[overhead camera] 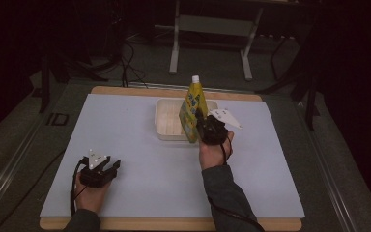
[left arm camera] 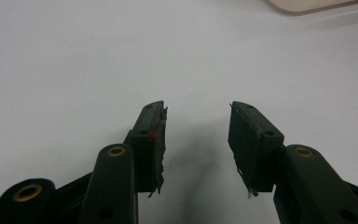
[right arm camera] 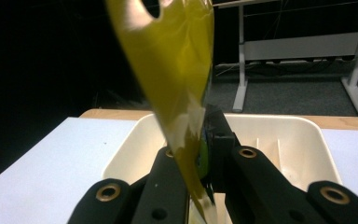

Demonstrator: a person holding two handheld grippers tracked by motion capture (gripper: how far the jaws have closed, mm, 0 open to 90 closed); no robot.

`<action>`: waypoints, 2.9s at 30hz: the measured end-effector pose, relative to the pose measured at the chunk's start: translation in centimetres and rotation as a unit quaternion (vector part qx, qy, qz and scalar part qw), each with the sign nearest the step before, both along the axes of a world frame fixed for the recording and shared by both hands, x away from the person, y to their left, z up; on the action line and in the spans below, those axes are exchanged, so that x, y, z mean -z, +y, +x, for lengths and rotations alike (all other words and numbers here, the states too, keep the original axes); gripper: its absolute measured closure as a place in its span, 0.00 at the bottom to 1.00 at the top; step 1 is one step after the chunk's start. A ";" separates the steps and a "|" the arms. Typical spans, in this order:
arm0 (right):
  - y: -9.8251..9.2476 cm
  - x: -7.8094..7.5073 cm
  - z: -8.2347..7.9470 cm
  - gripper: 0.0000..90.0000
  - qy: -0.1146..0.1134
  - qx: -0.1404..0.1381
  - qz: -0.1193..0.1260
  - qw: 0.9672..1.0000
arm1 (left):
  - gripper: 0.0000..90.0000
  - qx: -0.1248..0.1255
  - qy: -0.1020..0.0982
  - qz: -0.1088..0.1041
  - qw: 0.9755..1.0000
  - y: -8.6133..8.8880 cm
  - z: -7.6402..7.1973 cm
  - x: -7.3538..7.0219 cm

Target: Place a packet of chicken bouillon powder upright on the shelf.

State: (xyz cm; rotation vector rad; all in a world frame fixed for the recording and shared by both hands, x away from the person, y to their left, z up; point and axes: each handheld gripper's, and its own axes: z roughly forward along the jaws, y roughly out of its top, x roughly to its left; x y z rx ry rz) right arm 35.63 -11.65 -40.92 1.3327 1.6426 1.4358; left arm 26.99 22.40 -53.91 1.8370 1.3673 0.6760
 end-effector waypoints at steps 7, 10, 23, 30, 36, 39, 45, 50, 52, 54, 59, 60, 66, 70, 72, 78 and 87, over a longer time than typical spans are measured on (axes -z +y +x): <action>0.8 -0.2 0.6 0.99 -0.012 0.016 0.006 1.000 | 0.62 0.001 0.000 -0.001 1.000 0.0 0.0 0.0; 1.0 -0.3 1.0 0.99 -0.014 0.025 0.008 1.000 | 0.62 0.002 0.001 -0.001 1.000 0.0 0.0 0.0; 2.2 -0.2 2.5 1.00 -0.004 0.069 -0.014 0.997 | 0.62 0.003 0.001 -0.004 1.000 0.0 -0.1 0.0; 3.0 -0.2 3.2 1.00 0.004 0.085 -0.031 0.996 | 0.62 0.004 0.001 -0.005 1.000 -0.1 0.0 0.0; 3.5 -0.1 3.8 1.00 0.014 0.088 -0.033 0.996 | 0.62 0.003 0.000 -0.006 1.000 -0.1 -0.1 0.0; 3.8 0.0 3.9 1.00 0.017 0.091 -0.025 0.995 | 0.62 0.004 0.000 -0.007 1.000 -0.1 -0.1 0.0; 4.3 -0.1 4.5 1.00 0.033 0.106 -0.011 0.994 | 0.62 0.004 0.001 -0.009 1.000 -0.1 -0.1 0.0; 4.9 0.1 4.9 1.00 0.040 0.109 -0.003 0.993 | 0.62 0.005 0.000 -0.012 1.000 0.0 -0.1 -0.1; 5.0 0.2 5.0 1.00 0.044 0.110 0.003 0.993 | 0.62 0.005 0.000 -0.013 1.000 0.0 -0.1 -0.1; 4.9 0.4 5.2 0.99 0.047 0.111 0.016 0.993 | 0.62 0.005 -0.002 -0.014 1.000 0.0 -0.1 -0.1; 4.6 1.3 5.6 0.99 0.046 0.100 0.048 0.993 | 0.62 0.005 -0.001 -0.016 1.000 0.0 -0.1 -0.1; 4.5 1.4 5.6 0.99 0.044 0.098 0.054 0.993 | 0.62 0.005 -0.002 -0.016 1.000 0.0 -0.1 -0.1; 4.1 1.9 6.0 0.99 0.034 0.075 0.073 0.994 | 0.62 0.005 -0.002 -0.016 1.000 0.0 -0.1 -0.1; 3.7 2.2 6.3 0.99 0.034 0.066 0.099 0.992 | 0.62 0.005 -0.002 -0.016 1.000 0.0 -0.1 -0.2; 3.4 2.7 6.5 0.99 0.043 0.063 0.119 0.990 | 0.62 0.005 -0.002 -0.016 1.000 0.1 -0.1 -0.2; 3.2 4.0 6.9 0.95 0.077 0.054 0.155 0.983 | 0.62 0.005 -0.002 -0.016 1.000 0.0 -0.1 -0.1; 2.1 4.9 7.3 0.64 0.118 0.007 0.122 0.985 | 0.62 0.006 0.000 -0.013 1.000 0.0 -0.2 -0.1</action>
